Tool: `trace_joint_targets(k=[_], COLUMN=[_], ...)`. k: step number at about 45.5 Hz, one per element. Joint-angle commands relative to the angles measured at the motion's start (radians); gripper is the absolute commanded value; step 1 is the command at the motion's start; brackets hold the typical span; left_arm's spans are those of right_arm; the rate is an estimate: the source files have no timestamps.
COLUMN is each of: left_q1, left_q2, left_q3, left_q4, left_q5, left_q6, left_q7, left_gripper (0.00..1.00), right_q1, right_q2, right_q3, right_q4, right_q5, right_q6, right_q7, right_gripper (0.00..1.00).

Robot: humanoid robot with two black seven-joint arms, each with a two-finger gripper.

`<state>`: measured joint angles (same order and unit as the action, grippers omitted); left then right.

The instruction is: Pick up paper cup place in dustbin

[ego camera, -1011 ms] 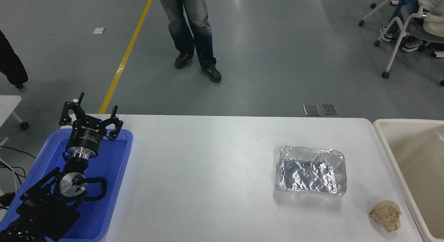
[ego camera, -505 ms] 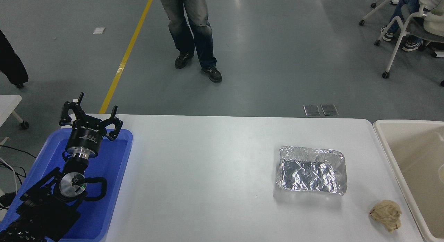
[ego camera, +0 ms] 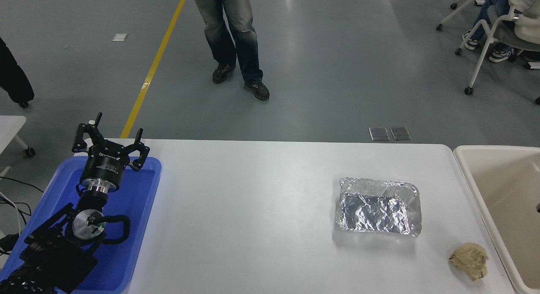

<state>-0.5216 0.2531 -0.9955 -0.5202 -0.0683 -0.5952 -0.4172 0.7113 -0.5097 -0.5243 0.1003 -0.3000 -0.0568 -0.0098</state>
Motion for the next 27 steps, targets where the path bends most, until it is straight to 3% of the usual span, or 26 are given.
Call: trace_joint_targets(k=[1,16,27], left_q1=[0.0,0.0,0.0], left_q2=[0.0,0.0,0.0], left_q3=[0.0,0.0,0.0], left_q4=[0.0,0.0,0.0], left_q5=[-0.001,0.001,-0.001], left_q6=[0.0,0.0,0.0], left_q7=[0.0,-0.002,0.0], left_gripper=[1.0,1.0,1.0], right_q1=[0.252,0.683,0.915], right_q2=[-0.043,-0.038,-0.015], right_q3=[-0.143,-0.431,-0.445], right_q4=[0.186,0.475,0.604], right_q5=[0.001,-0.002,-0.008], right_q6=[0.005,0.058,0.244], right_q7=[0.001,0.002,0.001], right_gripper=[1.0,1.0,1.0])
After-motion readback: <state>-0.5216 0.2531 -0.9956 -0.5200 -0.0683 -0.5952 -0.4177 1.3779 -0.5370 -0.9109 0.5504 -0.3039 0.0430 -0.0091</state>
